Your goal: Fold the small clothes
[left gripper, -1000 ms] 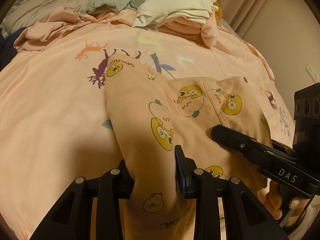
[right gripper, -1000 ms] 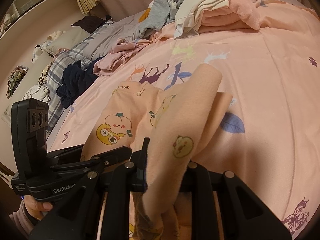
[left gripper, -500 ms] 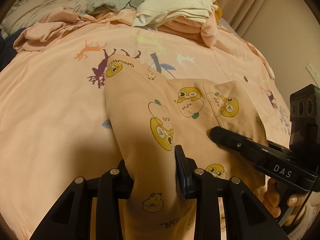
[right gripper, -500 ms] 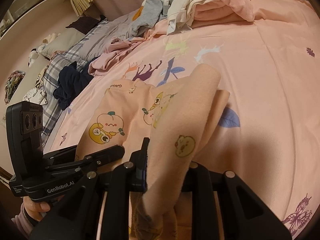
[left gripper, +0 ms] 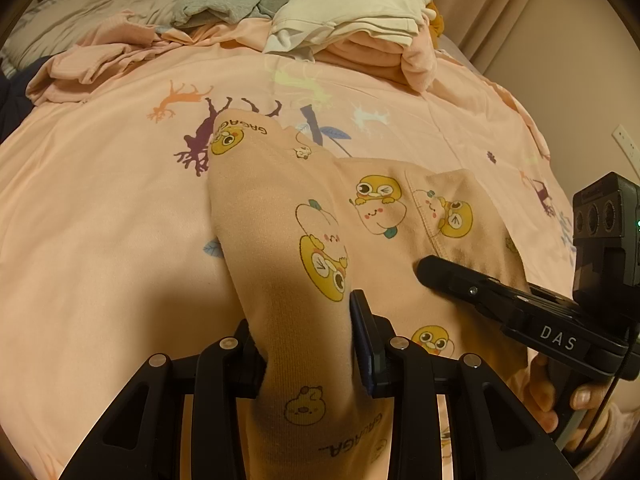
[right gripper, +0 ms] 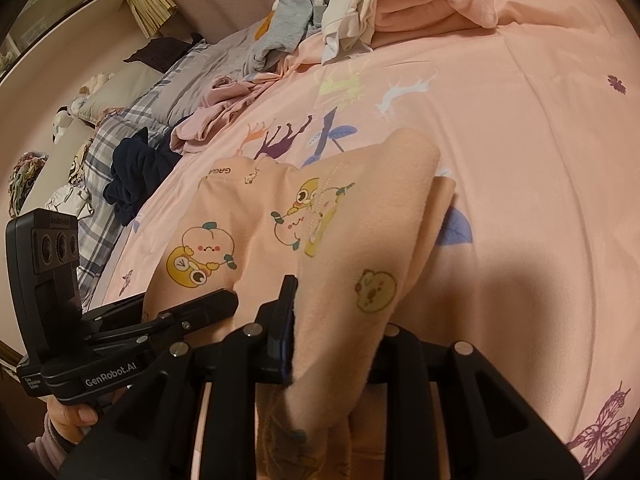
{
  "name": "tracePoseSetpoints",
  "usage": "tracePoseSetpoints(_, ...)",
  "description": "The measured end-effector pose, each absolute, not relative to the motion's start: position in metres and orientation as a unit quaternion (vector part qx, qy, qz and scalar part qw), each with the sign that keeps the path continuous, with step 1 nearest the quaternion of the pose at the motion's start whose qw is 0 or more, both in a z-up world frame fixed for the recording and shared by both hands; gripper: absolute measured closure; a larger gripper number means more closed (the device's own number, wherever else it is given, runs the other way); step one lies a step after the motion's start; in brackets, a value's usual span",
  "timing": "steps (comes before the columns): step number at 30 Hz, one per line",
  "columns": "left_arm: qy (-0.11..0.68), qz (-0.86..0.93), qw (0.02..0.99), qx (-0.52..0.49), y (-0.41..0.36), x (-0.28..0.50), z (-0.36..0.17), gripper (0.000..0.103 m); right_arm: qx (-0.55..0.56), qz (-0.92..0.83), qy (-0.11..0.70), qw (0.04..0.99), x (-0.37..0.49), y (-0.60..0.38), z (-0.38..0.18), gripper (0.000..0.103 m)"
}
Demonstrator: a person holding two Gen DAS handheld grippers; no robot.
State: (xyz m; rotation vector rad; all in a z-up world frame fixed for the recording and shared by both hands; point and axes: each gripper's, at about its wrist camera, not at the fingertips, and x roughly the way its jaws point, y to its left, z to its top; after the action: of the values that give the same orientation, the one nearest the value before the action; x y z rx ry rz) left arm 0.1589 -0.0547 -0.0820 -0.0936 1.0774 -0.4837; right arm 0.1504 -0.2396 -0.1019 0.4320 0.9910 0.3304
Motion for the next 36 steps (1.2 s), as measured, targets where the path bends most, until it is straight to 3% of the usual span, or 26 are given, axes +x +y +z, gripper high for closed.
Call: tracePoseSetpoints(36, 0.508, -0.227, 0.83, -0.042, -0.0547, 0.159, -0.0817, 0.069, 0.214, 0.154, 0.473, 0.841, 0.1504, -0.2426, -0.1064, 0.075)
